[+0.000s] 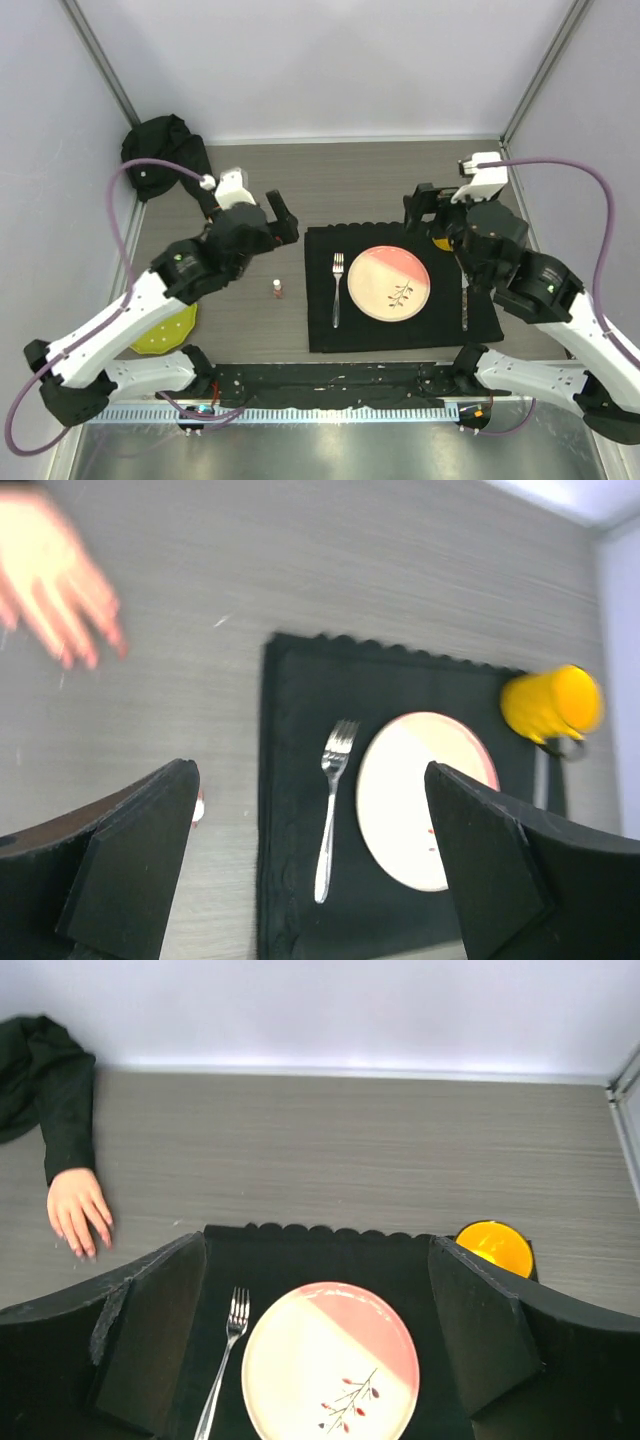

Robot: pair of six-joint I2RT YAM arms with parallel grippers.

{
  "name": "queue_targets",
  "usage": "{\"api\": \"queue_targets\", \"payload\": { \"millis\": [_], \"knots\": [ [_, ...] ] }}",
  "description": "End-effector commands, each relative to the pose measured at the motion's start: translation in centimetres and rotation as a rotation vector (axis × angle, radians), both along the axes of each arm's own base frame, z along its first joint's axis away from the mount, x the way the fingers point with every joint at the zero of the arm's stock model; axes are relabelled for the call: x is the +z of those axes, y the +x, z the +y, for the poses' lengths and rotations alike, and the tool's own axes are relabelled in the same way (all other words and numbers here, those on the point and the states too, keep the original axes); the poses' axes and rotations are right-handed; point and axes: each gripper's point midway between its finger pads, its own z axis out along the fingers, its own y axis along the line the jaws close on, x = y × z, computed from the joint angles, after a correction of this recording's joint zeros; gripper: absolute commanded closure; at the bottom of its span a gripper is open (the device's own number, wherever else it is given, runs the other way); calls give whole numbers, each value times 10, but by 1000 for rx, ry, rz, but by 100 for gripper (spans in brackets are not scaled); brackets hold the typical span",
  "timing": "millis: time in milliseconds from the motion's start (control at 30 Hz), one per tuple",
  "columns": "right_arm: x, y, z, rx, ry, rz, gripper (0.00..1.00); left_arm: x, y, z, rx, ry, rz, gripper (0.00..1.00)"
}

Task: Paint the nails

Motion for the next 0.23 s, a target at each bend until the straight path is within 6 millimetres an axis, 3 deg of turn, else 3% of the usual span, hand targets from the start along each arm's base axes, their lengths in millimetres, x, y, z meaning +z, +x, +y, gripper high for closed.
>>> {"api": "queue_targets", "payload": {
  "millis": [0, 33, 67, 167, 200],
  "knots": [
    [23, -13, -32, -91, 55, -20, 2, 89, -8, -20, -394, 47, -244, 0],
    [24, -16, -31, -71, 70, -20, 2, 109, -7, -16, -414, 81, -290, 0],
    [26, -18, -31, -61, 98, -22, 2, 110, -8, -11, -426, 113, -278, 0],
    [38, -27, -30, -8, 147, -35, 0, 136, -16, -17, -524, 139, -306, 0],
    [43, -30, -28, 8, 163, -37, 0, 155, -23, -22, -571, 110, -341, 0]
  ]
}}
